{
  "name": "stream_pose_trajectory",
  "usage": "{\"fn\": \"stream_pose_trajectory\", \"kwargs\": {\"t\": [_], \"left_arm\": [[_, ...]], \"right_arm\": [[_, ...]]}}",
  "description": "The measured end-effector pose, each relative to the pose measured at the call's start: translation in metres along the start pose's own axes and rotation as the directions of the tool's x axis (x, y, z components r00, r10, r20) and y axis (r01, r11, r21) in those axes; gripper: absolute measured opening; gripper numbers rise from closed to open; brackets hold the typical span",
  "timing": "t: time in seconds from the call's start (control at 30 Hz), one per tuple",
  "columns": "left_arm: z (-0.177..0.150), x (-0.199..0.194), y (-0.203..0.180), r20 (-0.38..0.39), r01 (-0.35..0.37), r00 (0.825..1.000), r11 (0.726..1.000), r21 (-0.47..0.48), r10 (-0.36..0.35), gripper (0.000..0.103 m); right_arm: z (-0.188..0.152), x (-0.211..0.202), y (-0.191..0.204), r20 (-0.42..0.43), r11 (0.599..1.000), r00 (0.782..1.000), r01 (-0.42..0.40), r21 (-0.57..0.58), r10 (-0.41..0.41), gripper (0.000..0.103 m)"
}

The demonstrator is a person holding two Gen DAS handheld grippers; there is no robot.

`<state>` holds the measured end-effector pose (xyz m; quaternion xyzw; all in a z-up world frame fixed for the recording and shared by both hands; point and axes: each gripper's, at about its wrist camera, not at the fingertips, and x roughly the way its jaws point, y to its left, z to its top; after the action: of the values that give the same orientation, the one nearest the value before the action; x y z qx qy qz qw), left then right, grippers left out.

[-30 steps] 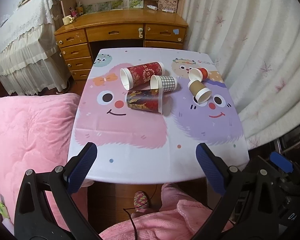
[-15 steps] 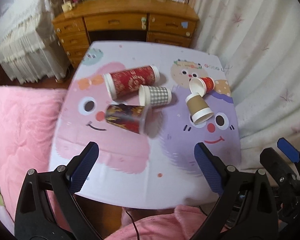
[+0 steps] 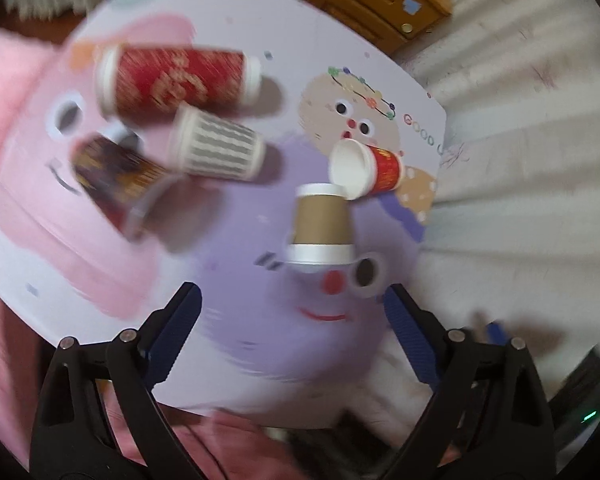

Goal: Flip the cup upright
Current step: 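Reach the left tool to the small red cup lying on its side, then grasp the red cup with the left tool and lift it rim up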

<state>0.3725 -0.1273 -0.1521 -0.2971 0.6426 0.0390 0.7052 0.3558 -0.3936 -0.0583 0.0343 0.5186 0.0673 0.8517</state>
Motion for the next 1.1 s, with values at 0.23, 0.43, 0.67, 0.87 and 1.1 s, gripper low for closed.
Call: {"fn": "stream_pose_trajectory", "kwargs": {"t": [0.23, 0.43, 0.67, 0.87, 1.1], "left_arm": [[0.020, 0.050, -0.036, -0.094, 0.117, 0.985, 0.955, -0.271, -0.147, 0.084], [0.036, 0.091, -0.059, -0.062, 0.174, 0.969, 0.841, -0.512, -0.238, 0.084], [0.063, 0.138, -0.067, -0.009, 0.166, 0.974, 0.743, -0.648, -0.226, 0.084], [0.085, 0.170, -0.065, 0.000, 0.124, 0.985, 0.702, -0.701, -0.174, 0.084], [0.109, 0.203, -0.059, -0.030, 0.083, 0.988, 0.686, -0.723, -0.151, 0.070]], "right_arm": [[0.009, 0.053, -0.062, -0.079, 0.989, 0.995, -0.041, 0.144, 0.053, 0.100], [0.017, 0.078, -0.095, -0.095, 0.985, 0.995, -0.009, 0.170, 0.025, 0.100], [0.020, 0.099, -0.118, -0.129, 0.980, 0.991, 0.060, 0.190, -0.035, 0.100], [0.022, 0.124, -0.142, -0.170, 0.967, 0.982, 0.121, 0.224, -0.083, 0.100], [0.023, 0.136, -0.161, -0.179, 0.956, 0.979, 0.144, 0.257, -0.099, 0.100]]}}
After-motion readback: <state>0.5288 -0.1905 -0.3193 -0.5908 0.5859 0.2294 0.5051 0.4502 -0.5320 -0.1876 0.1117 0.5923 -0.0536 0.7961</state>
